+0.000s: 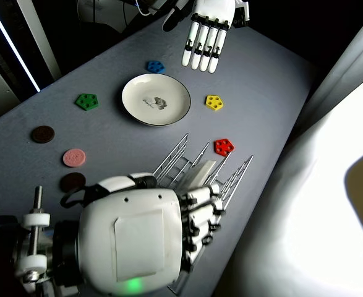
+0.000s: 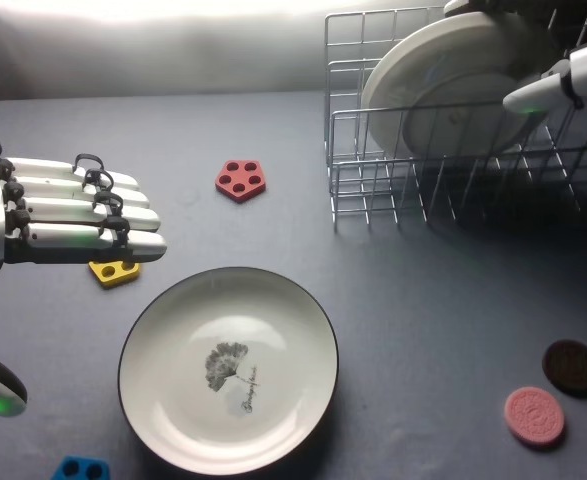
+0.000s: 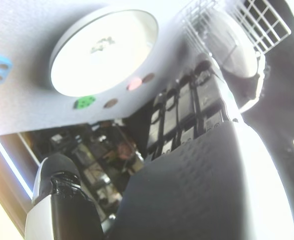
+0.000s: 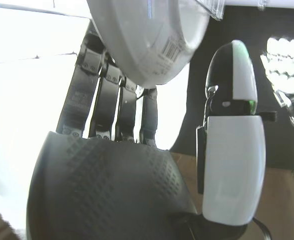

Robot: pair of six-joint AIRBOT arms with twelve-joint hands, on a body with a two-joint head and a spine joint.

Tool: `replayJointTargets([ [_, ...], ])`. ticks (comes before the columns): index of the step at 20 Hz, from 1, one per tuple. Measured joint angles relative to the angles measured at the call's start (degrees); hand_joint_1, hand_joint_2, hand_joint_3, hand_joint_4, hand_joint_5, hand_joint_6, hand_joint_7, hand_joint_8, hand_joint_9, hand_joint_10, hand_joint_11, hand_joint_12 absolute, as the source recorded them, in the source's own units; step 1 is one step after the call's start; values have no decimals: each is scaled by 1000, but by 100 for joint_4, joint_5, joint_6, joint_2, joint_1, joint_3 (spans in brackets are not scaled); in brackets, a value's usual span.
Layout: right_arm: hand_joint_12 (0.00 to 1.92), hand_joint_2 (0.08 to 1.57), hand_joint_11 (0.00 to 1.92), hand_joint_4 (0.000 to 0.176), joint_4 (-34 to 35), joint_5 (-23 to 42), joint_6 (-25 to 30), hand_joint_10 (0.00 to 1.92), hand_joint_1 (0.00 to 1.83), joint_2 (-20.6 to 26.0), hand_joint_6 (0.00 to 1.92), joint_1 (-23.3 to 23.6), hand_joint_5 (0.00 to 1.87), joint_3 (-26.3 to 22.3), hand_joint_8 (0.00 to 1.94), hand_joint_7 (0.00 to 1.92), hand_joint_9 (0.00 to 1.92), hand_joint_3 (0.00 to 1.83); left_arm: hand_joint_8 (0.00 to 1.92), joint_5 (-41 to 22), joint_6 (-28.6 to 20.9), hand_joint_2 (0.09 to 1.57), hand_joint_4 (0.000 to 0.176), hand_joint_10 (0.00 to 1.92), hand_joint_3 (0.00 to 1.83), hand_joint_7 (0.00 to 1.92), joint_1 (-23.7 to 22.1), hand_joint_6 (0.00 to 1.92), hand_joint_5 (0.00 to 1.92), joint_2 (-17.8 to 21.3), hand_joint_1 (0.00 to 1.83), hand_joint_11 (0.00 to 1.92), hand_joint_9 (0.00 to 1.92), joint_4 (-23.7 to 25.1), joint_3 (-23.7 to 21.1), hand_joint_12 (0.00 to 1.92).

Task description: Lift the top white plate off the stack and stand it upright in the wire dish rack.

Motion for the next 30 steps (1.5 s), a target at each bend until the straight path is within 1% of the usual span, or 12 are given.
replayJointTargets([
  [7,0,953,600,2,234,-17,-391,0,962,15,3,-28,585,-87,0,450,466,0,6,2,0,962,0,5,0,72,0,6,69,2,283,97,67,15,0,11],
  [8,0,938,577,8,245,-24,-391,0,959,15,8,-28,601,-90,0,418,449,0,5,2,0,962,0,4,0,72,0,6,71,0,282,103,67,13,0,14],
  [10,0,921,540,58,341,-13,-660,0,928,17,0,-28,533,-127,0,337,395,0,1,4,0,969,0,1,0,60,0,1,60,0,301,84,61,13,0,5],
  [11,0,909,529,67,393,-24,-835,0,928,17,0,-28,505,-153,0,313,383,0,2,2,0,967,0,2,0,60,0,1,57,0,292,87,62,13,0,6],
  [13,0,904,513,64,420,-59,-1049,0,911,17,13,-31,529,-177,1,312,361,0,0,-4,0,966,0,0,0,56,-2,0,53,2,298,84,54,13,0,5],
  [15,8,906,520,32,463,-79,-1292,9,893,39,23,-28,568,-245,8,334,385,0,12,-2,-2,959,0,9,0,93,-7,10,84,0,303,110,79,15,0,15],
  [17,1,909,505,91,503,-76,-1534,2,878,42,1,-28,453,-295,7,289,371,0,3,-4,0,961,0,2,0,78,-11,3,71,0,291,98,68,13,0,9],
  [20,9,897,521,112,514,-76,-1919,0,880,46,14,-28,449,-352,7,297,354,0,0,-11,0,964,0,0,0,70,-11,1,71,0,300,92,61,13,0,6],
  [22,0,906,482,143,629,-48,-2090,0,860,50,0,-28,293,-374,0,247,307,0,2,-13,-2,962,0,5,0,71,-11,1,69,0,284,103,70,13,0,11],
  [24,0,906,462,148,791,-52,-2461,0,838,50,0,-31,251,-409,0,207,286,0,4,-15,0,957,0,4,0,78,-11,3,75,0,307,101,71,13,0,9],
  [26,0,886,439,175,931,-46,-2677,0,796,50,0,-28,174,-422,0,168,255,0,0,-15,-2,965,0,0,2,55,-11,0,46,0,264,92,51,11,0,5],
  [30,2,875,366,176,940,-44,-2750,5,747,50,11,-28,110,-424,3,81,169,0,0,-17,-2,968,0,0,3,54,-11,1,48,0,250,74,48,13,0,0],
])
